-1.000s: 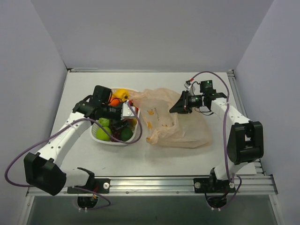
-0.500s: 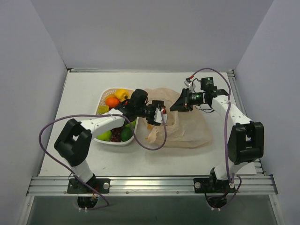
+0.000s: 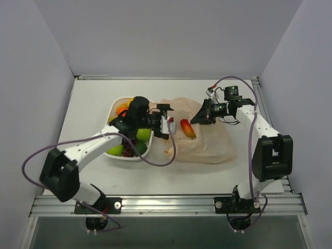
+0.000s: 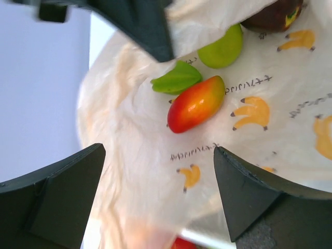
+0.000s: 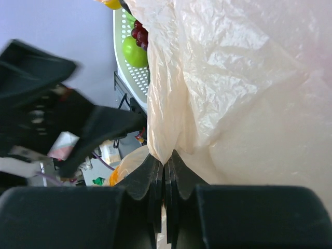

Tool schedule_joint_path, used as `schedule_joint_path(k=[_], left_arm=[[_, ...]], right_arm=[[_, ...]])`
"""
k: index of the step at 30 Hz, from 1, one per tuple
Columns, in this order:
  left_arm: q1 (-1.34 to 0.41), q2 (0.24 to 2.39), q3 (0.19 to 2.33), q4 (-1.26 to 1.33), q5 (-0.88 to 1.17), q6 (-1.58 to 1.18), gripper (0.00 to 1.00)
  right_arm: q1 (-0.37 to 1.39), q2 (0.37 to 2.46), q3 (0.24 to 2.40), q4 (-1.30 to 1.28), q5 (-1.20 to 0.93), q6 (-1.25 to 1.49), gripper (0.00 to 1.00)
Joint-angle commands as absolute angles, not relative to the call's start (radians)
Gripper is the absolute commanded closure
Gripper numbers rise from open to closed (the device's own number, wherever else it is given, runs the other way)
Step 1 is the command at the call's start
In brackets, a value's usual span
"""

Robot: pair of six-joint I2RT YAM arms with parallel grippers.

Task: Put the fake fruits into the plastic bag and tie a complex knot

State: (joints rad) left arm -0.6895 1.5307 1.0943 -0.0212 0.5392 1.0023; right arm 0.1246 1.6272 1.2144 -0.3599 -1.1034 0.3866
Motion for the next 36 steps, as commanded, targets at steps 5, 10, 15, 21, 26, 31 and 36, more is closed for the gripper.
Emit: schedule_joint_path(k=[5,10,15,21,26,31,36], left_arm=[[-0.520,1.209,1.089,-0.435,0.557,0.655,0.03],[-0.338,1.203,1.100,-0.538,0.436,0.519,0.03],[-0.199,1.316,1.156,-0.586,0.422,0.479,0.03],[-0.196,1.456,1.273,-0.601,0.479,0.514,0.03],[-0.206,1.586,1.331,-0.603,0.459,0.526,0.03],[-0.244,1.670,1.370,-0.621,0.437,0.551,0.05],[-0.293,1.674,1.322,-0.623,0.402,0.581,0.06]], right_arm=[[0.123,1.618,1.243,-0.388,-1.098,0.350,1.00],[0.123,1.631,1.243,-0.388,-1.092,0.348,1.00],[0.126,1.638,1.246,-0.387,-1.086,0.350,1.00],[0.129,1.647,1.247,-0.387,-1.089,0.357,1.00],[0.129,1.661,1.249,-0.385,-1.098,0.365,1.00],[0.132,1.663,1.255,-0.385,-1.100,0.368,1.00],[0.130,1.657,1.252,-0.387,-1.100,0.364,1.00]])
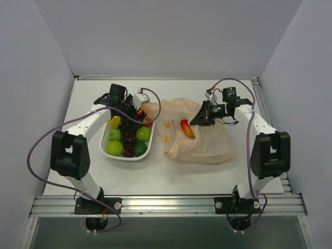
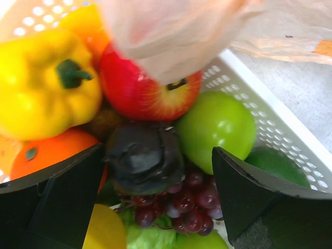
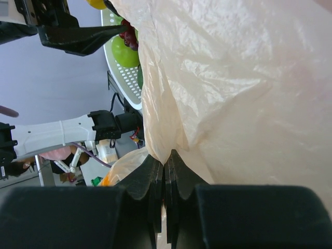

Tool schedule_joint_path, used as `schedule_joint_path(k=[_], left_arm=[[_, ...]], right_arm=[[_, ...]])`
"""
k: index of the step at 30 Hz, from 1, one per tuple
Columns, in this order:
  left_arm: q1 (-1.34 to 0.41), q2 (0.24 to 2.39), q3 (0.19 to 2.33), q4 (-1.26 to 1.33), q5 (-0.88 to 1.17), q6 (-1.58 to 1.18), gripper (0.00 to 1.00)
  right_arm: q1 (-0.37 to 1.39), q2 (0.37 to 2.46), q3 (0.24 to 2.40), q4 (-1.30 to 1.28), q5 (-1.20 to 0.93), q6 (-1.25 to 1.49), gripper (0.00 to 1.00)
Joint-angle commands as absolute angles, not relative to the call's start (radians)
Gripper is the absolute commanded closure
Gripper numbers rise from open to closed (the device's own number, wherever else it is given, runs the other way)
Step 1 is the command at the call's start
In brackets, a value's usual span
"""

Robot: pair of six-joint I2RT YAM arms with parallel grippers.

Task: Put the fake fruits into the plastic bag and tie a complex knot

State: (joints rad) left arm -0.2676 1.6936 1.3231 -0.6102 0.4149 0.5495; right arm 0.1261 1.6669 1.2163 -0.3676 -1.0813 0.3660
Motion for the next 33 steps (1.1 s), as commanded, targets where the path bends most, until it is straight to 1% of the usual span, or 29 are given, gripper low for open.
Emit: schedule_joint_path(k=[1,6,9,11,15,16,19,23,24,25,27,29,31,33], left_arm=[[-0.298,1.667,1.313,-0.624,0.390,0.580,0.06],[-0.318,1.651,1.255,-0.634,0.364,0.591,0.09],[-0.319,1.638,1.250,-0.635,0.345,0.594,0.15],[-0.318,1.621,1.252,-0.635,0.345,0.591,0.23],[-0.313,1.565,1.269,-0.637,0.362,0.572,0.28],[-0.313,1.539,1.278,-0.640,0.370,0.571,0.30],[-0.313,1.493,1.292,-0.647,0.425,0.569,0.38],[-0.328,1.474,1.313,-0.649,0.482,0.560,0.46],[-0.334,1.479,1.319,-0.650,0.482,0.558,0.52],[-0.337,1.483,1.327,-0.652,0.483,0.558,0.53],[-0.336,1.493,1.357,-0.650,0.549,0.543,0.53],[-0.354,1.499,1.371,-0.628,0.659,0.522,0.51],[-0.399,1.514,1.377,-0.559,0.672,0.473,0.51],[-0.486,1.532,1.385,-0.517,0.660,0.453,0.50]], right_arm=[[0.127,1.657,1.252,-0.387,-1.098,0.364,1.00],[0.127,1.663,1.249,-0.385,-1.097,0.362,1.00],[0.127,1.667,1.250,-0.387,-1.097,0.364,1.00],[0.129,1.666,1.253,-0.385,-1.097,0.364,1.00],[0.129,1.663,1.252,-0.385,-1.098,0.362,1.00],[0.129,1.664,1.250,-0.385,-1.098,0.361,1.00],[0.129,1.666,1.249,-0.385,-1.097,0.357,1.00],[0.129,1.672,1.253,-0.387,-1.100,0.357,1.00],[0.127,1.672,1.253,-0.385,-1.101,0.357,1.00],[0.129,1.671,1.255,-0.387,-1.101,0.356,1.00],[0.129,1.667,1.256,-0.385,-1.104,0.356,1.00],[0.127,1.666,1.261,-0.385,-1.106,0.357,1.00],[0.129,1.672,1.267,-0.385,-1.111,0.362,1.00],[0.129,1.672,1.275,-0.385,-1.112,0.364,1.00]])
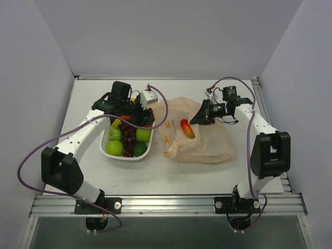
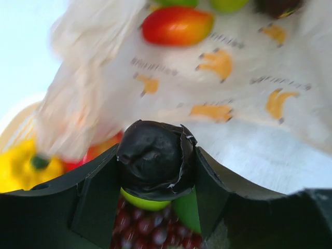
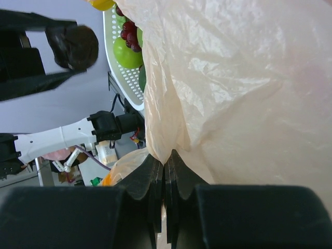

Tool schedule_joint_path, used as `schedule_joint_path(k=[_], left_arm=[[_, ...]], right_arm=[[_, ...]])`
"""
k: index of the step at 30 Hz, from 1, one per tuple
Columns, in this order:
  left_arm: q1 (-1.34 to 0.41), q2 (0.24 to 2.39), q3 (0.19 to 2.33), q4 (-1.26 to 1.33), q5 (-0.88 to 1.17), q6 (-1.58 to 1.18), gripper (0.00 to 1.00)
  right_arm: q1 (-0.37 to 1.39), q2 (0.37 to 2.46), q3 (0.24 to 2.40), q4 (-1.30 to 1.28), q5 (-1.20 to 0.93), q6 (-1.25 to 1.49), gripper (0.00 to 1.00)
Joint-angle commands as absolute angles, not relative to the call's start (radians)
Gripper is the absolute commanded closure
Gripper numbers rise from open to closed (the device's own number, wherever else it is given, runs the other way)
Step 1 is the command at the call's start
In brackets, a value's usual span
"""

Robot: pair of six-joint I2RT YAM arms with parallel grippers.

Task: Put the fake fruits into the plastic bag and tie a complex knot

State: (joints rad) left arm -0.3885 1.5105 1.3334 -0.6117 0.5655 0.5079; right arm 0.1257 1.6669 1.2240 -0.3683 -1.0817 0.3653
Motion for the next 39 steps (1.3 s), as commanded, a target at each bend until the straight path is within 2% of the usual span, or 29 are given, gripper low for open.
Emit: schedule_joint_path(k=[1,7,11,15,22,27,32,39], left_arm=[[-0.514,1.558,1.387,-0.476,0.658,0.448,0.50],[-0.658,1.753,1.440,-0.146,0.559,0.335,0.50],[-0.660,1.842,1.495,0.032,0.532,0.221,0.16],[-0.654,1.810,1.508,0.002,0.566,0.218,0.03],[-0.557,1.547,1.382,-0.280,0.621,0.258,0.03],[-0.350,1.387,1.315,-0.509,0.562,0.373,0.03],[-0.178,1.347,1.250,-0.568,0.606,0.454,0.07],[-0.173,1.452,1.246,-0.546,0.581,0.482,0.10]], right_arm=[[0.129,1.672,1.279,-0.388,-1.114,0.364,1.00],[0.118,1.655,1.293,-0.388,-1.134,0.371,1.00],[0.094,1.631,1.299,-0.394,-1.143,0.362,1.00],[0.080,1.644,1.302,-0.406,-1.155,0.357,1.00],[0.083,1.661,1.285,-0.411,-1.137,0.345,1.00],[0.086,1.661,1.279,-0.411,-1.118,0.331,1.00],[0.094,1.670,1.278,-0.410,-1.091,0.324,1.00],[0.095,1.663,1.276,-0.410,-1.069,0.324,1.00]])
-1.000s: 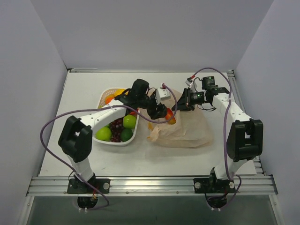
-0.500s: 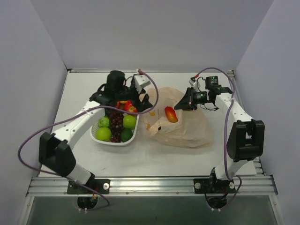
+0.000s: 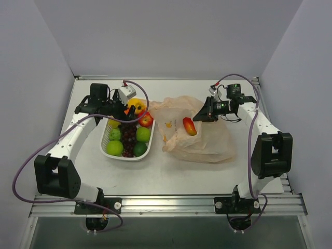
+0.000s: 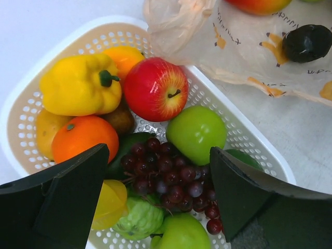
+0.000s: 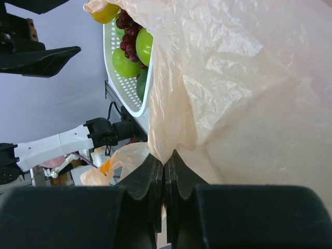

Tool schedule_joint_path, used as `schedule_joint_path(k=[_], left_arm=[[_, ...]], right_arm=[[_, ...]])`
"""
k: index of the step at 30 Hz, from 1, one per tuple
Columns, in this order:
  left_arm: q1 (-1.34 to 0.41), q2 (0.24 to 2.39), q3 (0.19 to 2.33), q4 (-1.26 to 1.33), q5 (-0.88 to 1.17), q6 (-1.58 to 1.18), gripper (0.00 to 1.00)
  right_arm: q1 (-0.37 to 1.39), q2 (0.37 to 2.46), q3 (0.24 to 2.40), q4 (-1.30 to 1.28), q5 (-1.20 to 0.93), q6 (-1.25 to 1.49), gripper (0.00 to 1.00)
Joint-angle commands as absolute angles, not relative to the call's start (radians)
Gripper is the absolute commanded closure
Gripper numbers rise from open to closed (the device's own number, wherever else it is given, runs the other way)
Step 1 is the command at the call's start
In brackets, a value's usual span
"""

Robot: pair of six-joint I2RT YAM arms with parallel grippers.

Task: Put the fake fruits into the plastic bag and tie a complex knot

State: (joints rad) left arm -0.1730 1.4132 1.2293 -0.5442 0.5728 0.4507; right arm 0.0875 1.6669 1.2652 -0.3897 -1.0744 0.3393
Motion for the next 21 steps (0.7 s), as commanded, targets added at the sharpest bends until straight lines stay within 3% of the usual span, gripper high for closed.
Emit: schedule_joint_path(k=[1,12,21], left_arm=[[-0.181,1.465,1.249,-0.539,0.590,0.479,0.11],[-0.215,1.687,1.425,-0.373,0.379,0.334,0.05],[-0.207,1.779,1.568,-0.423,0.324,0.317,0.03]], right_arm=[[0.095,1.663,1.275,-0.411,-1.069,0.319,1.00],[0.097,1.672,1.270,-0.410,-1.074,0.313,1.00],[0.094,1.675,1.266,-0.413,-1.075,0.305,1.00]])
